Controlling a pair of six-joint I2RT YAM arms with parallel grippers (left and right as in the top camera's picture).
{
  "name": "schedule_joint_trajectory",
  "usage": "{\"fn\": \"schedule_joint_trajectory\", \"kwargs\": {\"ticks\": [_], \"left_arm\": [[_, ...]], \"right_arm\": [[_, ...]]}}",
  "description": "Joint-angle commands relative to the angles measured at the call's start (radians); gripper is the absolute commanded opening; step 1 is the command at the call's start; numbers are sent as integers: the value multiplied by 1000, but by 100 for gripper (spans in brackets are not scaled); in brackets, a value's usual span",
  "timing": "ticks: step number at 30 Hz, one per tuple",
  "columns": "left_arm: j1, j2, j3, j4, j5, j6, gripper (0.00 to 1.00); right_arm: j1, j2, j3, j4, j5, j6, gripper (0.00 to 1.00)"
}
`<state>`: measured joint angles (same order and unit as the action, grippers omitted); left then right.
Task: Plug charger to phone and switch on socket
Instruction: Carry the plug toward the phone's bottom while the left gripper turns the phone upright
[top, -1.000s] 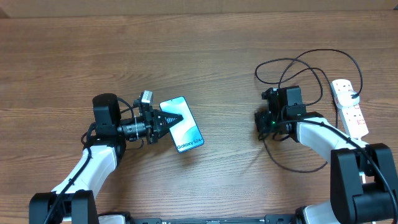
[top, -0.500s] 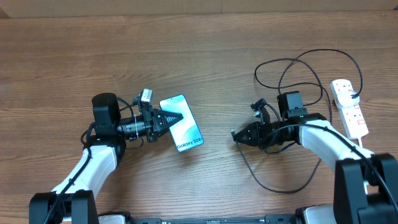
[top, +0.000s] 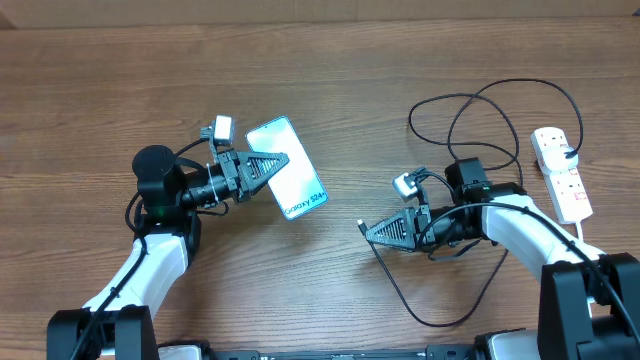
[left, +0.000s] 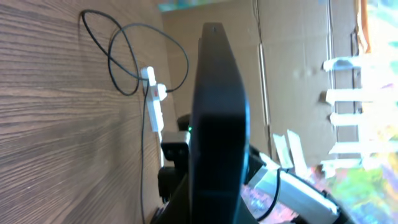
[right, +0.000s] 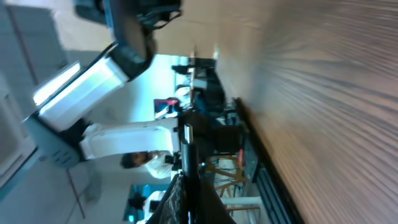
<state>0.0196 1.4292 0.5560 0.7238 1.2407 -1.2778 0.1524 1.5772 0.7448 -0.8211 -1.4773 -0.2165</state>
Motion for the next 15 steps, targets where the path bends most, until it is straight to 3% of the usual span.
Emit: {"fn": "schedule_joint_trajectory", "kwargs": {"ticks": [1, 7, 15], "left_arm": [[-7, -11, 14, 13, -21, -58, 4], [-7, -11, 14, 14, -38, -62, 4], [-8, -11, 14, 14, -40, -62, 4]], "right_arm": [[42, -18, -4, 11, -92, -105, 4], [160, -17, -4, 222, -91, -28, 4], [217, -18, -4, 583, 30, 407, 4]]}}
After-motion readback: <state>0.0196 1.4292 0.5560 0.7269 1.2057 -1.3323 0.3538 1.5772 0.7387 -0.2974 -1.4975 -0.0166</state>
